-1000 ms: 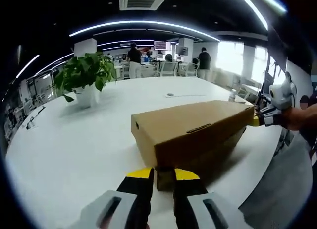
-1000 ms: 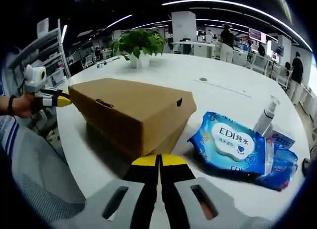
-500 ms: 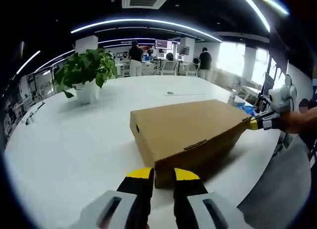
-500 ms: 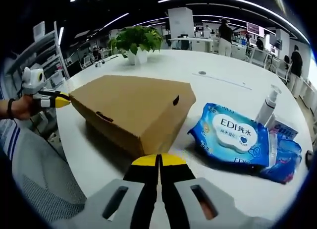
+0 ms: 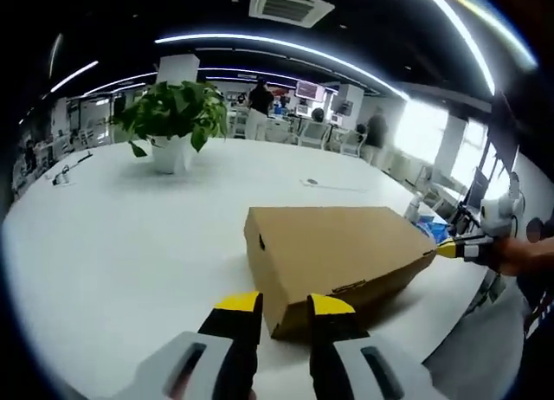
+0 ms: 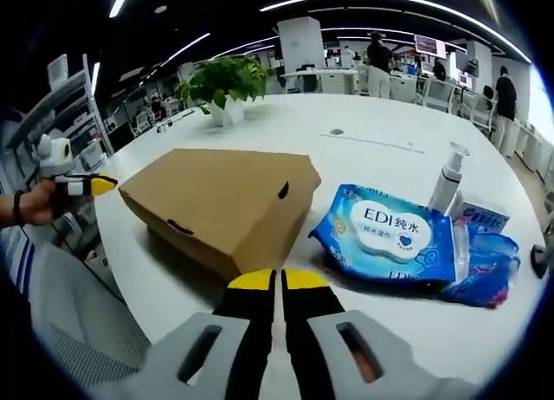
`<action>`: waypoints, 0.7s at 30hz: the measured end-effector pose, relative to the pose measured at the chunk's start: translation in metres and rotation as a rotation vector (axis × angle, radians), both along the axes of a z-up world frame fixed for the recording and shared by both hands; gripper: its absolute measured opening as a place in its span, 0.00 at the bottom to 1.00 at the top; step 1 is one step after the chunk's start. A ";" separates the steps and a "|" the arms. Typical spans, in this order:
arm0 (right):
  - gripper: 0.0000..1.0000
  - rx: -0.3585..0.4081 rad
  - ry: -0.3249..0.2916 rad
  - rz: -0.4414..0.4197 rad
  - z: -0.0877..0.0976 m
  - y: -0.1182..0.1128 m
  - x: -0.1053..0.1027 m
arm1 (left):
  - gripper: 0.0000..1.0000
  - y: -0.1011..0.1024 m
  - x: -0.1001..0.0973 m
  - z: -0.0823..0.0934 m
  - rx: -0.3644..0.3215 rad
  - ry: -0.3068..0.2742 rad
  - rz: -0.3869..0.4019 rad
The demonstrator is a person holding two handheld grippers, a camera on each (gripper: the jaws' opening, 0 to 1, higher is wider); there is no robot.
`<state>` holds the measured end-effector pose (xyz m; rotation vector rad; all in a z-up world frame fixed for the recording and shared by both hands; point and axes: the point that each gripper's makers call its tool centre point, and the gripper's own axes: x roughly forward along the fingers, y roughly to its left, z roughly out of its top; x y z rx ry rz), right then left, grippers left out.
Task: Operate the shoe box by opening the lid, removing the specified soft item, and placing it in the target area until the item is outside and the box remains undamaged.
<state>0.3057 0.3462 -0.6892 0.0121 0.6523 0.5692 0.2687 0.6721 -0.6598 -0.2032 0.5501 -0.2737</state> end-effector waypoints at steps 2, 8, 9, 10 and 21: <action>0.12 -0.002 -0.012 -0.008 0.007 -0.002 0.003 | 0.24 0.002 0.002 0.001 -0.012 0.004 0.006; 0.29 0.135 -0.033 -0.029 0.032 0.016 0.012 | 0.33 -0.003 0.011 0.001 -0.091 0.024 0.014; 0.31 0.155 -0.031 -0.030 0.034 0.020 0.013 | 0.34 -0.005 0.011 -0.001 -0.094 0.034 0.011; 0.33 0.166 -0.022 -0.030 0.033 0.023 0.012 | 0.34 -0.005 0.012 -0.003 -0.088 0.038 0.012; 0.34 0.198 0.067 -0.012 0.007 0.043 0.004 | 0.36 -0.018 0.014 -0.025 -0.131 0.118 0.000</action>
